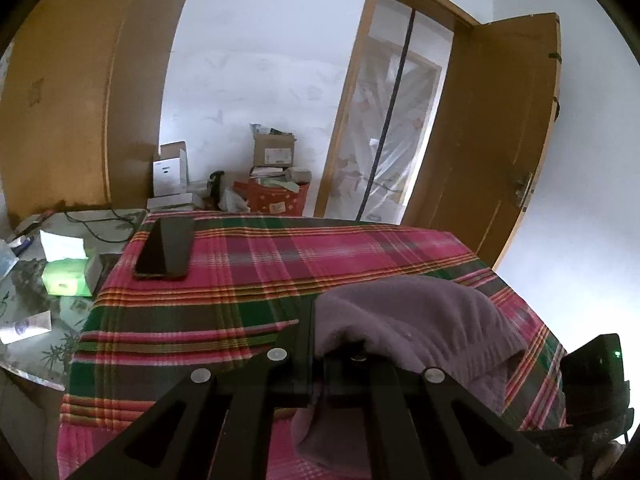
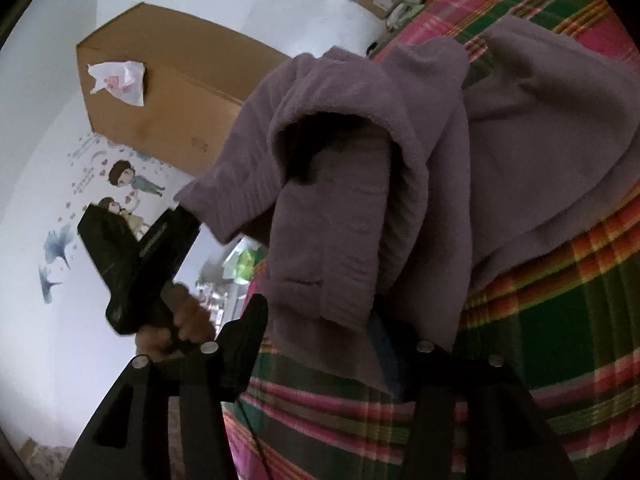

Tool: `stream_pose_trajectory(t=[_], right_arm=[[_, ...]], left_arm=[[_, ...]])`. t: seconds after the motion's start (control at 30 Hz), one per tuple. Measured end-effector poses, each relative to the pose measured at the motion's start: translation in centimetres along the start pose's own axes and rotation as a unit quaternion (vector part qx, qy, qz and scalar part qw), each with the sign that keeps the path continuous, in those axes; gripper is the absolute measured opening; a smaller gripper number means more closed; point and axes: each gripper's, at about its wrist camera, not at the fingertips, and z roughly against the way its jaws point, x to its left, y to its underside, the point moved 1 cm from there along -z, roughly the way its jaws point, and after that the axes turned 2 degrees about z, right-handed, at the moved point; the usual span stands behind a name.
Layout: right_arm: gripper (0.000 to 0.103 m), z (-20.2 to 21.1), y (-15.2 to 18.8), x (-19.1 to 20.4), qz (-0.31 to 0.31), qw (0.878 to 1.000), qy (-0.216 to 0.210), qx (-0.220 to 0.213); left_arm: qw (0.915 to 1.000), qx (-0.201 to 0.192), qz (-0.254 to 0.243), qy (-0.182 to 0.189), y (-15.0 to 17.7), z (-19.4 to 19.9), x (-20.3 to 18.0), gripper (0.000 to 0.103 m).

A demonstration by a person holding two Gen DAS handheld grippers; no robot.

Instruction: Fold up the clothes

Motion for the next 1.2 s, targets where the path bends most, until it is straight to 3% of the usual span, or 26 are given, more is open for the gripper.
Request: stream_pose_trajectory(t=[0.17,0.23,0.4,0.43,0.47,0.77,1.03,1.2], right_arm=[[0.053,-0.3,-1.5,-1.3,-0.071,0.997,-0.003,-0.013],[0.041,-0.4,-1.9,-0.9,-0.062,0.998,0.008,-0.021],[0.022,-0.5,-2.5,1.3,0.002,0.999,0.027,-0.034],[0.007,-0.4,-2.6,1.8,0.016,0.999,0.031,-0.040],[0.006,-0.3,-2.8,2.4,0.033,0.998,0.035,-0.048],[0.006,-1.9,-5.3,6.6,0.108,0.990,0.054,-0.067],[0.006,-0.5,-8.9,10.0,0.172,0.978,0.048,-0.108],[0.006,-1.8,-10.2,11.7,0.207,0.971,0.049,-0.106]], left_arm=[[0.9998,-0.008,0.014,-0.011,0.3,1.5,0.8,0.003],[0.9996,-0.009,0.023,-0.016,0.4,1.9,1.3,0.003],[0.9984,-0.009,0.048,-0.027,1.2,3.2,2.7,0.003],[0.9982,-0.008,0.051,-0.030,1.4,3.5,3.0,0.003],[0.9980,-0.008,0.055,-0.032,1.6,3.8,3.3,0.003],[0.9939,-0.022,0.098,-0.046,2.6,6.5,5.2,0.002],[0.9859,-0.029,0.146,-0.077,4.1,9.1,8.0,0.003],[0.9814,-0.022,0.168,-0.090,5.7,10.0,9.1,0.003]])
